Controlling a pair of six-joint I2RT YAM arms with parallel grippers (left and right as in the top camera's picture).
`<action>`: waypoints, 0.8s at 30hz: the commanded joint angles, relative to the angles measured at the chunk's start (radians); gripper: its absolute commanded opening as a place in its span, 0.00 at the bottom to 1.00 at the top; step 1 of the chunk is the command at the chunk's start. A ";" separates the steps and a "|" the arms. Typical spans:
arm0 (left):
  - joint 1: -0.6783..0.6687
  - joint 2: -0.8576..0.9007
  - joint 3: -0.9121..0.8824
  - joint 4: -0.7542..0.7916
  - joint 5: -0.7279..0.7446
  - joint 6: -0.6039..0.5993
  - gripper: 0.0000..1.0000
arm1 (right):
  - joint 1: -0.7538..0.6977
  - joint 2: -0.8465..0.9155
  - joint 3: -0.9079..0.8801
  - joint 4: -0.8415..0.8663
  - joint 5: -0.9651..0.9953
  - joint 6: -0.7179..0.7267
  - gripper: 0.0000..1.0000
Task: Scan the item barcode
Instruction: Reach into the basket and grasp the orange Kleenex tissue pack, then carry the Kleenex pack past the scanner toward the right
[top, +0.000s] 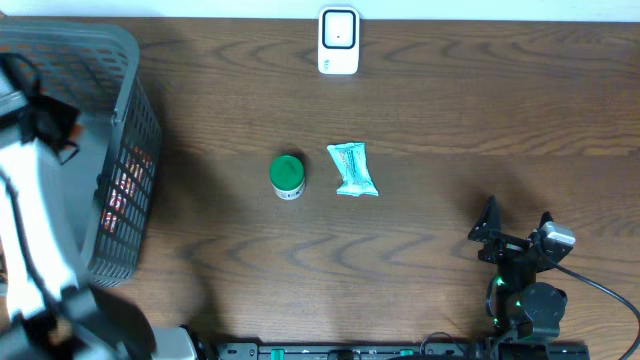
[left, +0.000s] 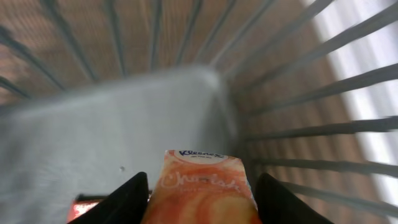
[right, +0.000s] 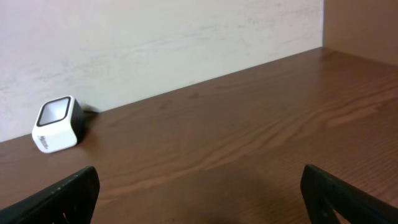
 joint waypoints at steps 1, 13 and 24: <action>0.008 -0.072 0.006 -0.023 -0.016 0.021 0.53 | -0.003 -0.006 -0.001 -0.004 0.002 0.012 0.99; 0.007 -0.141 0.006 -0.090 0.005 0.021 0.50 | -0.003 -0.006 -0.001 -0.004 0.002 0.012 0.99; -0.082 -0.294 0.006 -0.105 0.233 0.017 0.50 | -0.003 -0.006 -0.001 -0.004 0.002 0.012 0.99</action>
